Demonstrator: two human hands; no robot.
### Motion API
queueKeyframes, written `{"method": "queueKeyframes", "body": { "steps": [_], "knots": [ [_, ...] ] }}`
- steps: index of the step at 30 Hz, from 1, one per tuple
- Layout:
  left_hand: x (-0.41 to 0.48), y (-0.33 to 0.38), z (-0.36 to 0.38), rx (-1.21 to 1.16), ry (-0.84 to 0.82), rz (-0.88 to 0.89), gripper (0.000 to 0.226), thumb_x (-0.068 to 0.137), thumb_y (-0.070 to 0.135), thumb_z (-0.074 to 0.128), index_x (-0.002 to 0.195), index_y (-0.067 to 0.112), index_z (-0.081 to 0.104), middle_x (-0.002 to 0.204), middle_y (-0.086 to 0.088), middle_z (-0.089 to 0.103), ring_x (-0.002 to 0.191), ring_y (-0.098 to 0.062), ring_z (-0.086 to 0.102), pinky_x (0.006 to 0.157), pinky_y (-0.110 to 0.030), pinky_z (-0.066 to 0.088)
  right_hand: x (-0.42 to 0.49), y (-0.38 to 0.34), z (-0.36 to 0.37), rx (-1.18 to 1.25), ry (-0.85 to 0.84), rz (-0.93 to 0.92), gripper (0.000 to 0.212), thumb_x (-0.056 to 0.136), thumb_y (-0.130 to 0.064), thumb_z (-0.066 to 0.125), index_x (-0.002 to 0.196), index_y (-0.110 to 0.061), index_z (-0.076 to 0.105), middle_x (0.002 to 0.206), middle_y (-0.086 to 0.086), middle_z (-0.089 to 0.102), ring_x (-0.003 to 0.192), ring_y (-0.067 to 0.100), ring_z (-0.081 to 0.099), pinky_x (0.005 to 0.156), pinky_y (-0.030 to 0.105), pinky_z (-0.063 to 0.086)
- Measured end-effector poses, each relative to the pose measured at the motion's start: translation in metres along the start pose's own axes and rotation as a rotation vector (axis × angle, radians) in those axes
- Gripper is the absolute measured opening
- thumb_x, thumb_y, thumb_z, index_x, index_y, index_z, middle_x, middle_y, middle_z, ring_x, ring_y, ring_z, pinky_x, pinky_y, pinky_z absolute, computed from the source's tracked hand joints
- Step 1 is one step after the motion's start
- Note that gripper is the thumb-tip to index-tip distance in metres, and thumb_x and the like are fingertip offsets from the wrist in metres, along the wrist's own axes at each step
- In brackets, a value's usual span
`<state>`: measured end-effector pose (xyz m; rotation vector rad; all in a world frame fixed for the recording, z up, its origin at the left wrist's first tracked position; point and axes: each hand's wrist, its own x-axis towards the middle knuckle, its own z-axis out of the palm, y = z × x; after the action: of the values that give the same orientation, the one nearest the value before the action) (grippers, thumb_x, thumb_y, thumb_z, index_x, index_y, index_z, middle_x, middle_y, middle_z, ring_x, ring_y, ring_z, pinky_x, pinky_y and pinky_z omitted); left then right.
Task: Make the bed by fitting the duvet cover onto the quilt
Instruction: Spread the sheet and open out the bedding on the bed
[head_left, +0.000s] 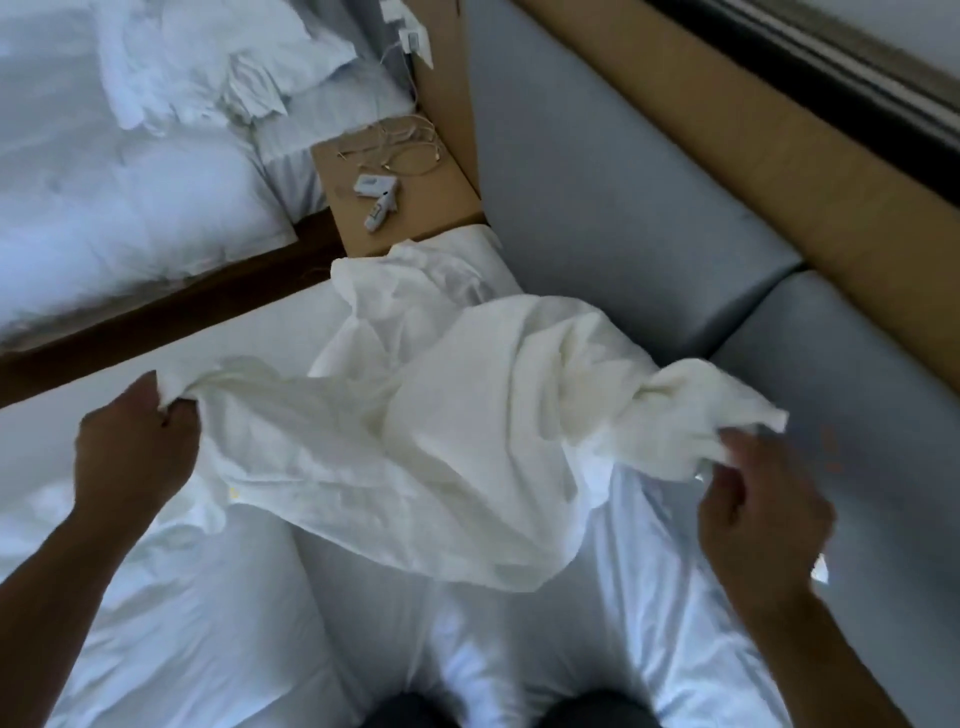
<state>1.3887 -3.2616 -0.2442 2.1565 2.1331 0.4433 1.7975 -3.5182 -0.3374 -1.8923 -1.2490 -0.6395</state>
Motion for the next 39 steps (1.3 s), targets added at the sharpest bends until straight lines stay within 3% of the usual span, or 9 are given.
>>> {"method": "queueKeyframes", "body": {
  "steps": [6,11,15,19,23,28,33,36,39],
  "knots": [
    [-0.010,0.016,0.008,-0.066,-0.105,0.127,0.036,0.082,0.035,0.033,0.087,0.007,0.055,0.066,-0.013,0.056,0.064,-0.034,0.051,0.069,-0.044,0.046,-0.180,0.078,-0.024,-0.429,-1.713,0.211,0.051,0.107,-0.024,0.033,0.157,-0.029,0.025,0.162,0.001,0.030,0.146,0.017,0.034,0.117,0.030,0.028],
    [-0.025,0.017,0.027,-0.011,-0.308,0.111,0.015,0.080,0.033,0.044,0.081,0.022,0.054,0.064,-0.003,0.055,0.065,-0.032,0.050,0.064,-0.039,0.045,-0.105,0.034,0.070,-0.108,-1.611,0.307,0.038,0.104,-0.018,0.040,0.137,-0.008,0.056,0.142,0.014,0.055,0.131,0.029,0.051,0.109,0.033,0.038],
    [-0.033,0.005,0.043,0.029,-0.342,0.069,0.011,0.088,0.022,0.056,0.077,0.023,0.054,0.061,-0.001,0.058,0.062,-0.031,0.052,0.060,-0.037,0.042,-0.012,0.010,0.182,0.050,-0.839,0.354,0.049,0.092,-0.028,0.064,0.134,-0.006,0.053,0.130,0.020,0.057,0.118,0.043,0.056,0.097,0.049,0.047],
    [-0.042,-0.010,0.047,0.007,-0.358,0.068,0.009,0.086,0.016,0.060,0.083,0.023,0.063,0.062,0.001,0.064,0.062,-0.028,0.059,0.057,-0.034,0.043,-0.002,-0.008,0.270,0.021,-1.375,0.706,0.077,0.092,-0.038,0.068,0.153,-0.011,0.029,0.149,0.017,0.044,0.135,0.036,0.046,0.110,0.045,0.040],
    [-0.045,-0.013,0.046,-0.049,-0.430,0.068,0.012,0.080,0.023,0.057,0.086,0.029,0.066,0.063,0.005,0.065,0.061,-0.022,0.060,0.056,-0.030,0.042,-0.067,-0.086,0.252,0.154,-1.538,0.237,0.030,0.098,-0.019,0.055,0.120,0.000,0.063,0.123,0.022,0.065,0.116,0.036,0.062,0.094,0.037,0.046],
    [-0.049,-0.014,0.072,0.079,-0.664,0.119,0.026,0.088,0.021,0.062,0.111,0.027,0.073,0.090,-0.004,0.074,0.087,-0.030,0.067,0.072,-0.036,0.051,-0.098,-0.119,0.180,0.611,-2.295,-0.060,0.026,0.088,-0.013,0.066,0.113,-0.014,0.072,0.104,-0.006,0.074,0.091,0.020,0.069,0.081,0.030,0.052],
    [-0.054,-0.032,0.097,0.071,-0.706,0.102,0.031,0.090,0.020,0.062,0.120,0.024,0.071,0.101,-0.005,0.074,0.091,-0.028,0.066,0.079,-0.038,0.053,-0.015,-0.035,0.272,0.078,-0.972,0.598,0.042,0.092,-0.031,0.068,0.128,-0.013,0.059,0.128,0.015,0.062,0.121,0.036,0.057,0.098,0.039,0.045],
    [-0.053,-0.047,0.102,0.032,-0.677,0.084,0.032,0.088,0.018,0.062,0.117,0.026,0.072,0.096,-0.003,0.073,0.085,-0.026,0.065,0.073,-0.036,0.051,-0.040,-0.020,0.301,0.002,-1.493,0.841,0.104,0.078,-0.057,0.077,0.152,-0.001,0.030,0.151,0.021,0.042,0.137,0.037,0.044,0.110,0.043,0.039],
    [-0.053,-0.061,0.104,-0.026,-0.678,0.037,0.029,0.088,0.018,0.061,0.113,0.028,0.073,0.087,0.004,0.069,0.077,-0.019,0.061,0.065,-0.030,0.045,-0.087,-0.042,0.295,-0.107,-1.793,0.669,0.109,0.083,-0.058,0.072,0.155,0.002,0.018,0.154,0.023,0.038,0.137,0.035,0.045,0.111,0.044,0.040]
  ]
}}
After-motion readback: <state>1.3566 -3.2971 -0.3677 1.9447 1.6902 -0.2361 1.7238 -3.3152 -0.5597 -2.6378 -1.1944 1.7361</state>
